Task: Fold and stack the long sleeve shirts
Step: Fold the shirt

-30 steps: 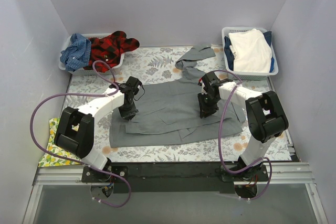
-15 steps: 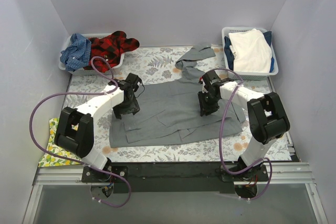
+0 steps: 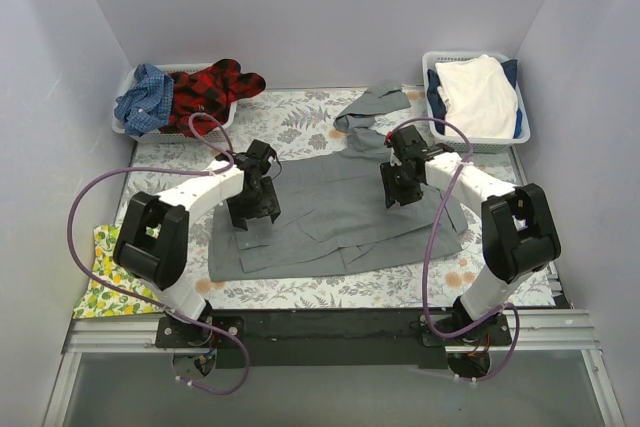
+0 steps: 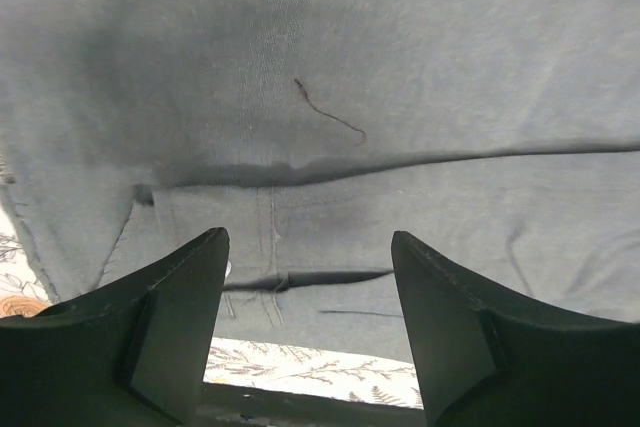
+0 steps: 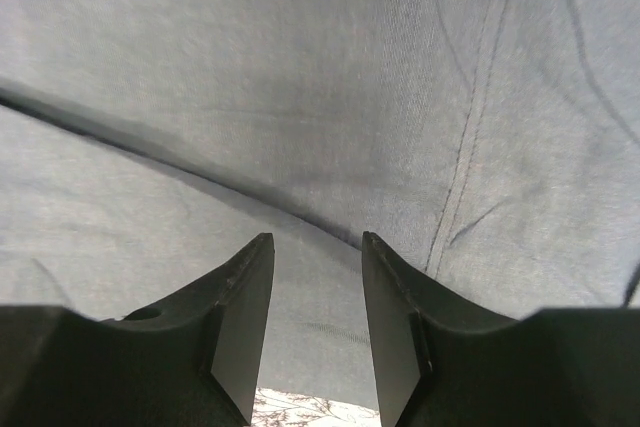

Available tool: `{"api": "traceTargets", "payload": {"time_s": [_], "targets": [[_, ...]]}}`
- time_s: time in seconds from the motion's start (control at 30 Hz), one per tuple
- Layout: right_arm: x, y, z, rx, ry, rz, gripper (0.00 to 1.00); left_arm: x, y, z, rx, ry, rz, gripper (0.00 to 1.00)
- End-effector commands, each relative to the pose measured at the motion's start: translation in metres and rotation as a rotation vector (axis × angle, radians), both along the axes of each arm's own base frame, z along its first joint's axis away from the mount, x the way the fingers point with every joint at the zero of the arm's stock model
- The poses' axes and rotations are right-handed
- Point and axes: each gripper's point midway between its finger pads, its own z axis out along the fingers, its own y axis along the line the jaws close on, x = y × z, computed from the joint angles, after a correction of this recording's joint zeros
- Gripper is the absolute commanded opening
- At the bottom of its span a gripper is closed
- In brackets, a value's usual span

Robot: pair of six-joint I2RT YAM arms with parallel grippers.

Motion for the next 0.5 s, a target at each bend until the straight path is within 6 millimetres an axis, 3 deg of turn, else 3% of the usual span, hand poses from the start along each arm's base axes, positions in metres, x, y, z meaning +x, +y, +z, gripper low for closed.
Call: {"api": "traceTargets", "payload": {"time_s": [0.0, 0.13, 0.47], "targets": [[-0.018, -0.006, -0.024, -0.014, 0.088, -0.004, 0.48, -0.012, -0.002, -0.020, -0.005, 0.068, -0.031, 0.66], [-0.031, -0.010, -0.035, -0.020, 0.139, -0.015, 0.48, -0.027, 0.002, -0.040, 0.019, 0.147, -0.026, 0.66], [-0.076, -0.025, -0.058, -0.021, 0.309, -0.032, 0.47, -0.055, 0.010, -0.063, 0.040, 0.263, -0.034, 0.67]]}}
